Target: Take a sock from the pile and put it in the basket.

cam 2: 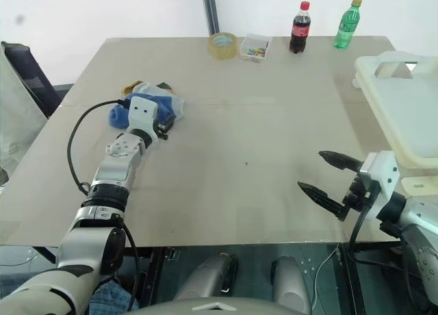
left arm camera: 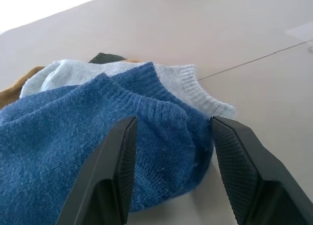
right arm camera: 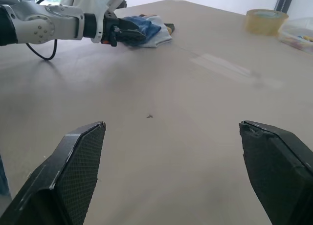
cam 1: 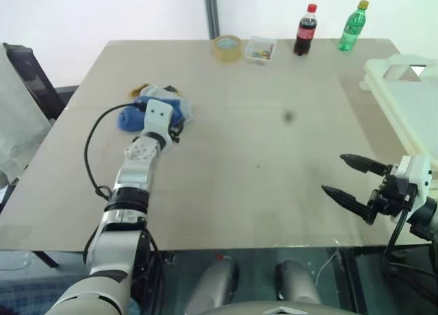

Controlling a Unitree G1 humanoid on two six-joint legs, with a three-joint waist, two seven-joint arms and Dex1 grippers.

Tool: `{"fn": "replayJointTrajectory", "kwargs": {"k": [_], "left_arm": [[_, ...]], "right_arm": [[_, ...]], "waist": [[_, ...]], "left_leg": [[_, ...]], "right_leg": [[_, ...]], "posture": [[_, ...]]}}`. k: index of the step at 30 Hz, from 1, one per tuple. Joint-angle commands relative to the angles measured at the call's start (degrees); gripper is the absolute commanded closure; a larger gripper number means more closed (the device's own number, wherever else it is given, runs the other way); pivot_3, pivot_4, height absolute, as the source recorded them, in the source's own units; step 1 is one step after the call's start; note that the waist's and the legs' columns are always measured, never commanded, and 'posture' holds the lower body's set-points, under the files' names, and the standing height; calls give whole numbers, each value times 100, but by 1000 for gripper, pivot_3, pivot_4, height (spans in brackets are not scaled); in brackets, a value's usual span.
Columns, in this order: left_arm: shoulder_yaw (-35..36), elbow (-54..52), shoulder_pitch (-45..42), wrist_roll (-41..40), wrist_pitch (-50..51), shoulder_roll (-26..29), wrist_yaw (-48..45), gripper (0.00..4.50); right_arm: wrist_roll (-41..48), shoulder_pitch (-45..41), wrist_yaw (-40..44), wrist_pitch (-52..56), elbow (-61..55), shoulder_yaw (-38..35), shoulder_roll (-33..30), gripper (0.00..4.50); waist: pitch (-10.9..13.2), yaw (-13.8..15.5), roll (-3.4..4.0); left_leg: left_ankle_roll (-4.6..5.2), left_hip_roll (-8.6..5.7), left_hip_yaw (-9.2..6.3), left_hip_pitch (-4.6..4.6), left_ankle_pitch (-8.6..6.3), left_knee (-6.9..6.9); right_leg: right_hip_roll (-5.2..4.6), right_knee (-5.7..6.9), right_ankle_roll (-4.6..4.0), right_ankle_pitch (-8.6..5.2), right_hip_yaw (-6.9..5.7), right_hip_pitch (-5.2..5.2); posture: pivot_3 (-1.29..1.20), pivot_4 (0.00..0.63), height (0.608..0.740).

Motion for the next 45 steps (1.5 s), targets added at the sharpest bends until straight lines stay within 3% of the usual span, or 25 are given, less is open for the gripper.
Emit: {"fn": "replayJointTrajectory", "kwargs": {"k": [1, 2, 7, 8, 14, 20, 25, 31, 35, 43, 45], "left_arm": [[161, 18, -121, -64, -86, 57, 82, 1972], [182, 25, -113, -88, -51, 37, 83, 1972], [240, 41, -111, -121, -23, -1, 140, 4224], [246, 45, -116, -127, -31, -3, 157, 4415], [234, -499, 78, -227, 381, -47, 125, 4415], [118, -3537, 1235, -1065, 2963, -325, -107, 4415], [-435, -4661, 1514, -1642, 4330, -952, -224, 4415], [-959, -4528, 1256, -1879, 4857, -1619, -326, 4415], [-1116, -3737, 904, -1930, 4741, -2035, -483, 4415], [-404, -2558, 330, -2157, 4468, -3249, 115, 4415], [-170, -2437, 253, -2202, 4320, -3476, 316, 3886]], "right_arm": [[-35, 33, 59, -175, -66, -55, -1, 0], [-40, 33, 62, -181, -56, -58, -3, 0], [-59, 39, 91, -232, -9, -68, -24, 0], [-62, 41, 101, -241, 0, -70, -25, 0], [-54, 45, 166, -264, 23, -87, -10, 0], [-173, 145, 207, -359, 42, -188, -53, 0], [-178, 42, 144, -375, 97, -180, -38, 0], [-179, -31, 63, -346, 101, -238, -67, 0], [-171, -24, 19, -336, 95, -257, -60, 0], [-187, 149, -101, -394, -30, -291, 23, 0], [-191, 227, -126, -412, -81, -294, 53, 0]], "waist": [[0, -2, 0], [0, -3, 0], [0, 0, -1], [-1, -1, -1], [-1, -3, -2], [-1, -16, -1], [-1, 48, -2], [-1, 1, -3], [-1, 21, -4], [1, 32, -8], [3, 31, -12]], "left_leg": [[0, 0, 0, 0, 0, 0], [0, 0, 1, 0, 0, 0], [0, 0, 4, 1, 0, 3], [0, 0, 4, 1, 0, 5], [0, 0, 8, 1, 0, 9], [1, 0, 16, 0, -1, 9], [2, 0, 15, 3, -1, 33], [3, 1, 22, 4, -3, 49], [3, 2, 25, 3, -3, 49], [8, 1, 30, -2, -6, 52], [10, 1, 31, -3, -7, 53]], "right_leg": [[0, 0, 0, 0, 1, -1], [0, 1, 0, 0, 2, -1], [0, 6, 0, 0, 5, -3], [0, 7, 0, 0, 5, -3], [1, 13, 0, 0, 10, -4], [0, 16, 0, 0, 25, -10], [1, 37, 0, -1, 21, -3], [7, 42, 3, 0, 24, 2], [8, 41, 2, 0, 26, 2], [6, 35, 4, -1, 27, 2], [5, 33, 5, 0, 28, 2]], "posture": [[0, 150, 740], [0, 150, 740], [0, 150, 740], [0, 150, 740], [0, 150, 740], [0, 150, 740], [0, 150, 740], [0, 150, 740], [0, 150, 740], [0, 150, 740], [0, 150, 740]]}}
